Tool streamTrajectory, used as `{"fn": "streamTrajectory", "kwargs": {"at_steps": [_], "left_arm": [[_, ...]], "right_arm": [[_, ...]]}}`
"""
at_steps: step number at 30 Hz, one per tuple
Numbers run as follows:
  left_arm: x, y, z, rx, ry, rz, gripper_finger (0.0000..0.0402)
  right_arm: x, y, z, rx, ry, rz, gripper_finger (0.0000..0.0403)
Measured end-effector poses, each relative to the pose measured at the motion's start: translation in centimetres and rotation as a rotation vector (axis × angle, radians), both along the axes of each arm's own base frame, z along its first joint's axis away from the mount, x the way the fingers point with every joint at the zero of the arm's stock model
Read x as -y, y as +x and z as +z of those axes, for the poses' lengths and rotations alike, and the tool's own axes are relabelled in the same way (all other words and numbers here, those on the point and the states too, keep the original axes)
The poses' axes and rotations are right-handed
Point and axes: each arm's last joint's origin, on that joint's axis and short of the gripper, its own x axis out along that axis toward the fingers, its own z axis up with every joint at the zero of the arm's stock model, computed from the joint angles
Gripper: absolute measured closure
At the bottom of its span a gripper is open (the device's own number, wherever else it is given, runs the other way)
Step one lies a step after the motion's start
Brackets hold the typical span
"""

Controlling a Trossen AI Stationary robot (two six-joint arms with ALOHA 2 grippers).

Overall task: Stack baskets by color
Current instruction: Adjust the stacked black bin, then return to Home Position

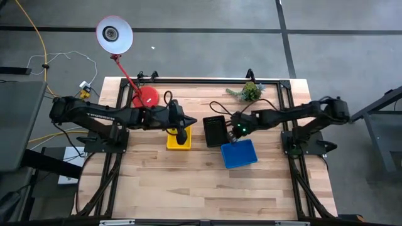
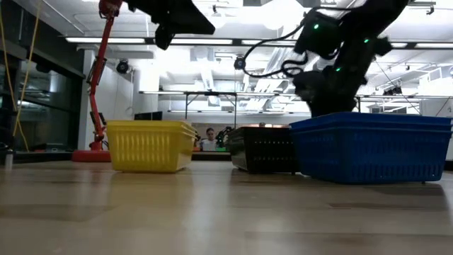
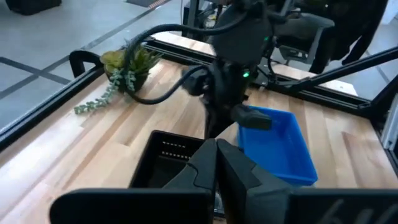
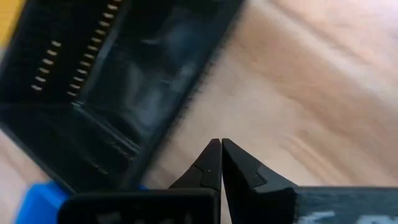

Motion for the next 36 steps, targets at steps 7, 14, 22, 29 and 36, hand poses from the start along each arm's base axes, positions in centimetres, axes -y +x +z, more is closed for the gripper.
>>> {"fn": "streamTrajectory", "kwargs": {"at_steps": [7, 14, 22, 29, 36], "left_arm": [[1.9, 0.1, 0.0, 0.015, -0.038, -0.016, 0.0401], [2.6, 0.0, 0.0, 0.008, -0.002, 0.014, 0.0401], [2.7, -0.4, 0.3, -0.004, 0.031, -0.028, 0.0401], [2.1, -3.0, 2.5, 0.013, 0.066, -0.094, 0.0401], [1.1, -6.3, 4.1, 0.321, 0.054, -0.279, 0.0401]], "right_arm": [[-0.6, 1.4, -1.1, 0.060, 0.119, 0.023, 0.0403], [-2.0, 2.8, -0.2, 0.217, 0.127, 0.035, 0.0403], [-1.3, 1.2, 1.9, 0.207, -0.066, 0.051, 0.0403], [-2.0, -2.4, 7.6, 0.363, -0.250, 0.168, 0.0403], [-3.1, -5.0, 11.9, 0.600, -0.341, 0.235, 0.0403]]}}
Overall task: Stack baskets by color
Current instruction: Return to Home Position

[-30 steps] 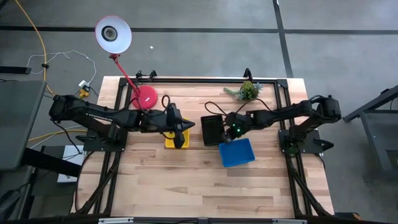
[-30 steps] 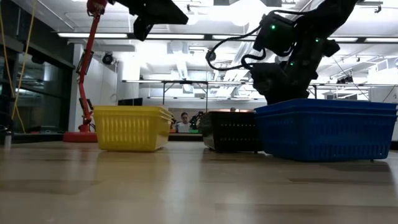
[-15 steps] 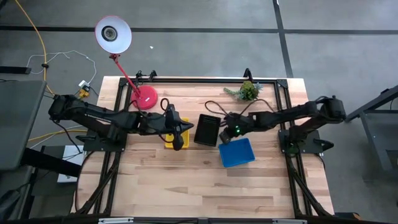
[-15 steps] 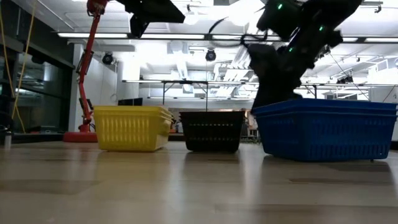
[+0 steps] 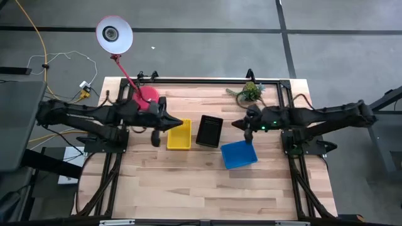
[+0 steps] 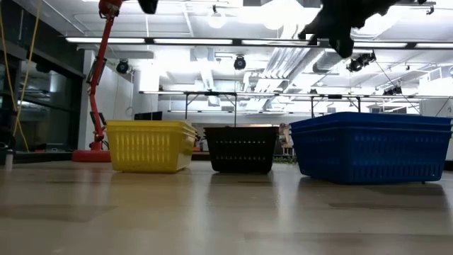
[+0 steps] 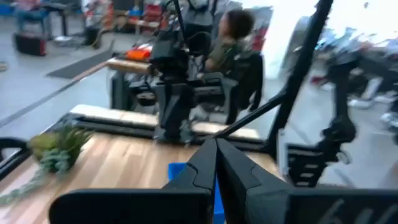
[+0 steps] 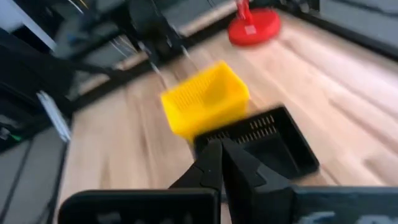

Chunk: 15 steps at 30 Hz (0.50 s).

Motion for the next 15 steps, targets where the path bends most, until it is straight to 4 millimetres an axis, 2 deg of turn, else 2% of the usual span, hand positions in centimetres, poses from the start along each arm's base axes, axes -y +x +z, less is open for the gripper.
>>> {"fn": "streamTrajectory", "kwargs": {"at_steps": [7, 15], "left_arm": [[-1.2, -4.6, -2.3, 0.083, -0.052, 0.069, 0.0401], [-0.3, -8.5, -6.0, 0.138, -0.162, 0.079, 0.0401]], "right_arm": [[-0.4, -0.5, 1.6, 0.130, 0.012, 0.018, 0.0403], [-0.3, -0.4, 1.6, 0.142, -0.009, -0.034, 0.0403]]}}
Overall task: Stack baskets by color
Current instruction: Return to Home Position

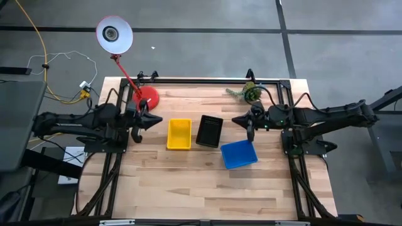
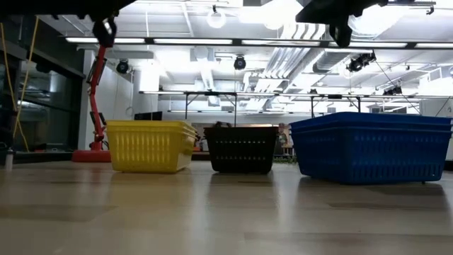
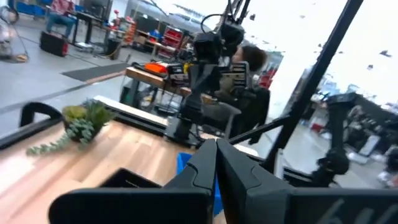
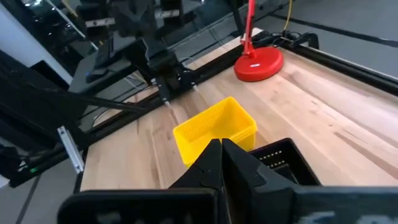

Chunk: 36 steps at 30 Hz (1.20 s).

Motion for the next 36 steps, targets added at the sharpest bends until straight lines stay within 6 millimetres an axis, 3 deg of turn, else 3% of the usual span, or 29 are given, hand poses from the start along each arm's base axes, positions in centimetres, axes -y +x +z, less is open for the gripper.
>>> {"fn": "streamTrajectory", "kwargs": {"at_steps": [9, 18, 29, 36], "left_arm": [[1.8, -2.8, -2.3, 0.048, -0.022, -0.020, 0.0401], [2.2, -4.6, -4.8, 0.133, 0.015, -0.060, 0.0401], [2.2, -4.3, -6.6, -0.037, 0.051, -0.074, 0.0401], [2.4, -3.3, -9.5, -0.030, -0.009, -0.089, 0.0401]], "right_arm": [[0.0, 0.1, 0.4, 0.041, 0.011, 0.000, 0.0403], [0.0, 0.1, 0.6, 0.061, 0.013, -0.004, 0.0403], [0.0, 0.2, 0.6, 0.076, 0.091, -0.019, 0.0402], [0.0, 0.2, 0.6, 0.075, 0.092, -0.019, 0.0402]]}}
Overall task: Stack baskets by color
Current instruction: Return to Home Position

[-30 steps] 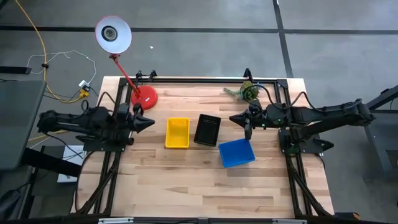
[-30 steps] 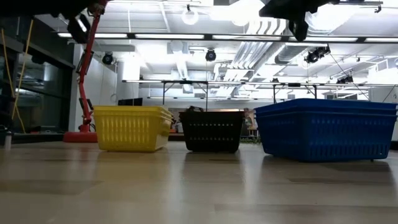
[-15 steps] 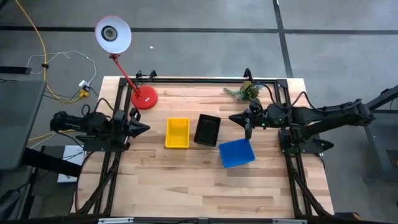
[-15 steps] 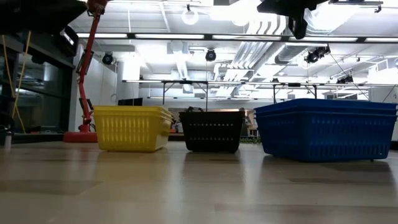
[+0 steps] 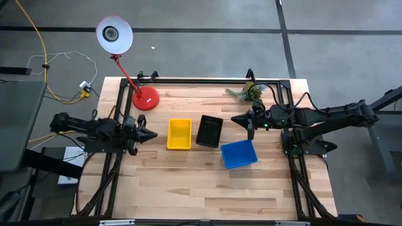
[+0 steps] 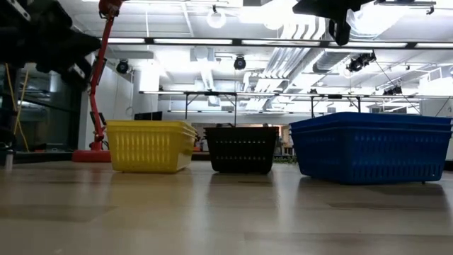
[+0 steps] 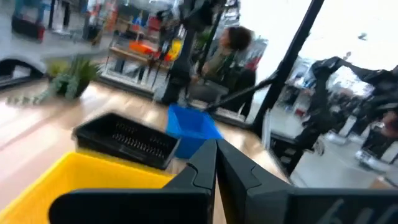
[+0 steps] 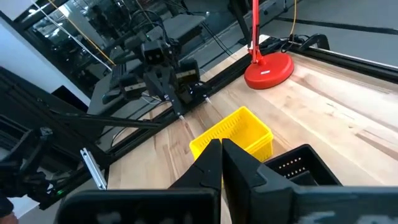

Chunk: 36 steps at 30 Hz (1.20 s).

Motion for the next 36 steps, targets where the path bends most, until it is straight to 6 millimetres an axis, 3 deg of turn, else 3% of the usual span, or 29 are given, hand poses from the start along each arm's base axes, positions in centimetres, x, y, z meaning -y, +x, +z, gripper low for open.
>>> {"fn": "streamTrajectory", "kwargs": {"at_steps": [7, 14, 21, 30, 33, 36], "left_arm": [[-0.2, 0.2, -0.2, -0.021, 0.075, 0.066, 0.0401], [-0.2, 0.4, -0.5, -0.058, 0.132, 0.090, 0.0401], [-0.2, 0.4, -0.5, -0.058, 0.132, 0.092, 0.0401], [-0.2, 0.4, -0.5, -0.058, 0.133, 0.092, 0.0401], [-0.2, 0.4, -0.5, -0.058, 0.133, 0.092, 0.0401], [-0.2, 0.4, -0.5, -0.058, 0.133, 0.092, 0.0401]], "right_arm": [[0.0, 0.0, 0.0, 0.003, 0.035, 0.005, 0.0402], [-0.3, -0.9, -0.2, -0.052, 0.057, 0.132, 0.0402], [0.1, -6.0, 0.5, -0.120, -0.051, 0.156, 0.0403], [0.8, -15.4, 2.5, 0.143, -0.190, 0.177, 0.0403], [0.8, -16.8, 1.7, 0.299, -0.182, 0.205, 0.0403], [0.7, -16.6, -0.2, 0.455, -0.161, 0.225, 0.0403]]}}
